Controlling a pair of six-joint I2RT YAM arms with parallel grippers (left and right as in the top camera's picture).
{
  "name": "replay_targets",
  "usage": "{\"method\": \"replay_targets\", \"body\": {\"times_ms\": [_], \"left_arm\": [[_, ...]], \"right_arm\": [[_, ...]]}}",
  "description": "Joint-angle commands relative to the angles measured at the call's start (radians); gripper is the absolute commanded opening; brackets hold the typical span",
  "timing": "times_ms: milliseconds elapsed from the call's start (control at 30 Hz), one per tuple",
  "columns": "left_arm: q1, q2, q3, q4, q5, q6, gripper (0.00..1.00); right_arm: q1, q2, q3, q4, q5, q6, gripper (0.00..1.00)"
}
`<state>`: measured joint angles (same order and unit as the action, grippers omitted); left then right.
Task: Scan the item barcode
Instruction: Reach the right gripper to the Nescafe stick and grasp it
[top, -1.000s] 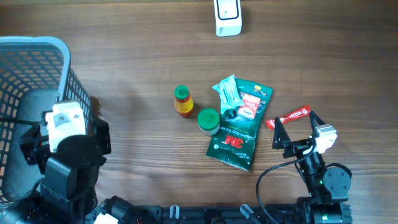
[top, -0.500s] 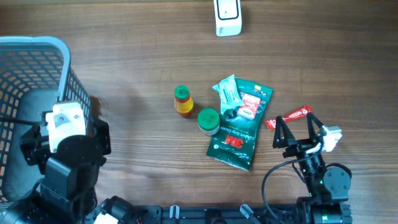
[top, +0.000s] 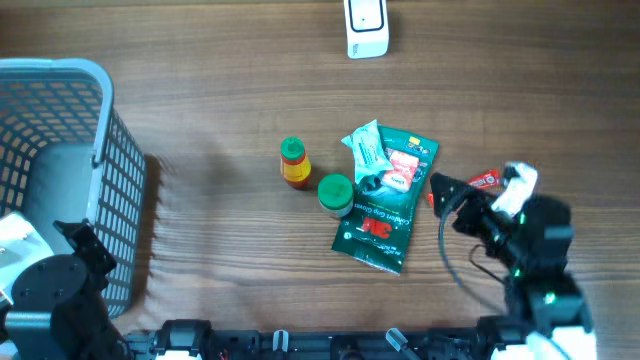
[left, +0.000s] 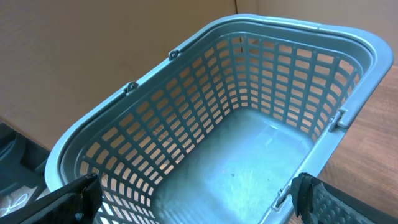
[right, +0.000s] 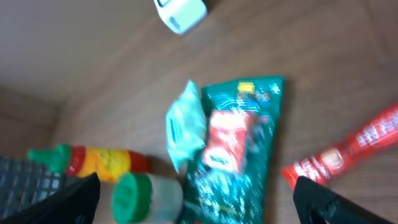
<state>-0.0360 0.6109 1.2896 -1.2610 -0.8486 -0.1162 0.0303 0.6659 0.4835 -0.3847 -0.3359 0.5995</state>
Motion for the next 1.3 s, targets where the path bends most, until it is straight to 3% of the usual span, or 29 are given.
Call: {"method": "replay_targets", "body": {"times_ms": [0,133,267,333,467,667,833,1000,1267], "left_arm": [[0.008,-0.001,0.006,0.003,-0.012,0.007,1.0],[0.008,-0.001,0.006,0.003,-0.012,0.007,1.0],[0.008,-0.001,0.006,0.003,-0.012,0.007,1.0],[0.008,-0.001,0.006,0.003,-0.012,0.007,1.0],[0.008,-0.001,0.006,0.003,-0.012,0.007,1.0],[0.008,-0.001,0.006,0.003,-0.012,0.007,1.0],[0.008,-0.001,0.006,0.003,-0.012,0.007,1.0],[0.008,-0.001,0.006,0.003,-0.012,0.007,1.0],[0.008,-0.001,0.006,0.003,-0.012,0.007,1.0]], "right_arm": [[0.002,0.191,0.319,-0.241,-0.003,-0.105,1.0],[0.002,0.307,0.509,-0.415,-0.012,-0.094,1.0],[0.002,0.343,0.509,-0.442,-0.031,0.084,1.0],[0.002,0.386,0.509,-0.425,0.071,0.236,1.0],[0.002,0.532,0.509,-0.557,0.227,0.507,1.0],[0.002,0.68,0.509,-0.617,0.243,0.512,1.0],[0.002,0.681,0.507,-0.656,0.332,0.647,1.0],[0.002,0.767,0.505,-0.585,0.348,0.765,0.79],[-0.015,0.99,0.505,-0.381,0.402,0.764,0.73]]}}
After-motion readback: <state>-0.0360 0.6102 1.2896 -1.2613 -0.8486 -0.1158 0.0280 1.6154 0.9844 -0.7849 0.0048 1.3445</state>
